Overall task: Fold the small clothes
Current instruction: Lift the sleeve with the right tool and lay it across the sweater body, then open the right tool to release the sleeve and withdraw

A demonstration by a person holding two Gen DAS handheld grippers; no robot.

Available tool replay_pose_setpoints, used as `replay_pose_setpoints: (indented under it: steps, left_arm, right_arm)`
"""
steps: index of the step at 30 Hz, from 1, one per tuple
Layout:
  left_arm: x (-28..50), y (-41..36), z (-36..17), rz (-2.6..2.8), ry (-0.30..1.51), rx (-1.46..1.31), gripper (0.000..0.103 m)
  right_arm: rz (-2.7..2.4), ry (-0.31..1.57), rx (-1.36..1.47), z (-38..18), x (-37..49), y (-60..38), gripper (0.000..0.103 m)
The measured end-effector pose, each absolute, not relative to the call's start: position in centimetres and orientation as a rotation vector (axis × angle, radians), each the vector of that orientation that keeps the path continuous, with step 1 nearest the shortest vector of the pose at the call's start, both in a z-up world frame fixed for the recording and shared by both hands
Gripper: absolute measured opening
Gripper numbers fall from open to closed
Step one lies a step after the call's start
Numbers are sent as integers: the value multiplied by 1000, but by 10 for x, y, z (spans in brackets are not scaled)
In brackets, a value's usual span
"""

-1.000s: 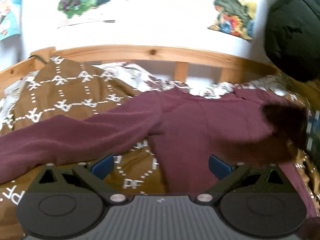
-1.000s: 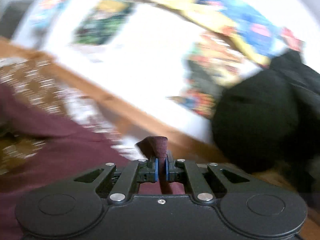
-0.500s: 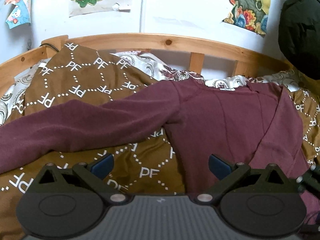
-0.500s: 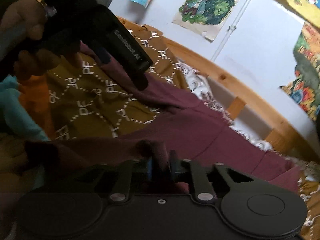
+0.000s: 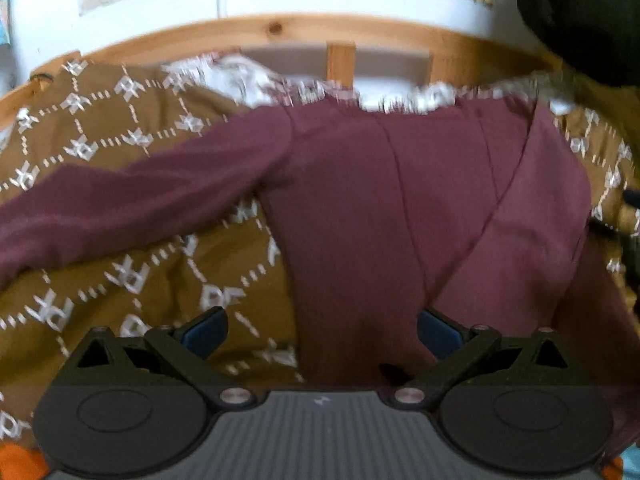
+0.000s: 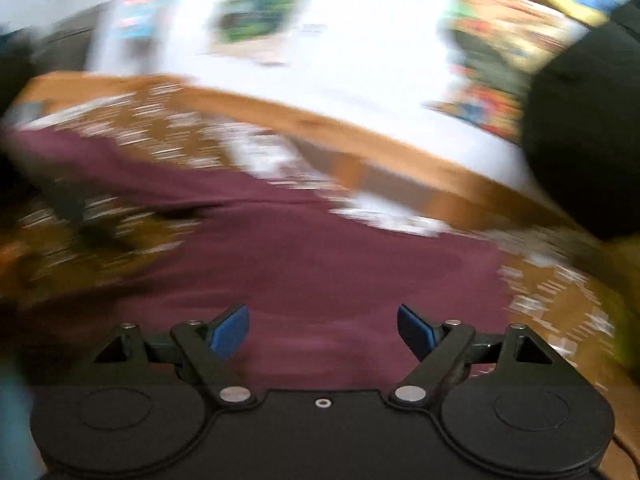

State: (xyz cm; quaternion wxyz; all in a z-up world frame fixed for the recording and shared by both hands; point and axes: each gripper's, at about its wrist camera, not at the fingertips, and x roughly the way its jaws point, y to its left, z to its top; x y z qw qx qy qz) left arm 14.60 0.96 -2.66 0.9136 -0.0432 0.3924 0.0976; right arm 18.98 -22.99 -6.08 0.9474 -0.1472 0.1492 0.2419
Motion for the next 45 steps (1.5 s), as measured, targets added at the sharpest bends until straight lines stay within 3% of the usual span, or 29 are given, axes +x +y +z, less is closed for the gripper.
replay_pose_setpoints:
  steps: [5, 13, 15, 17, 19, 24, 30, 33, 35, 37, 45]
  left_arm:
    - [150, -11, -44, 187, 882, -60, 102]
    - [150, -24, -50, 228, 923, 10, 102]
    - [151, -28, -50, 239, 928, 25, 102]
    - [152, -32, -50, 249, 928, 39, 102]
    - [152, -36, -52, 257, 931, 46, 102]
    - [150, -44, -56, 244, 910, 49, 102]
    - [146, -43, -58, 235, 897, 40, 102]
    - [141, -36, -56, 221, 903, -1, 102]
    - [137, -32, -56, 214, 905, -19, 102]
    - [133, -29, -56, 204, 906, -33, 102]
    - [124, -20, -60, 165, 882, -76, 102]
  right_arm:
    - [231, 376, -71, -78, 247, -282, 59]
    - [290, 380, 3, -82, 316, -296, 55]
    - [318, 413, 36, -89, 329, -299, 49]
    - [345, 451, 83, -97, 338, -303, 20]
    - [346, 437, 133, -98, 339, -310, 8]
    - [268, 377, 226, -83, 335, -333, 7]
    - [272, 432, 231, -97, 341, -332, 10]
    - [264, 415, 233, -92, 337, -332, 22]
    - [257, 394, 212, -89, 334, -330, 39]
    - [260, 357, 174, -84, 327, -324, 47]
    - [283, 307, -11, -55, 323, -281, 46]
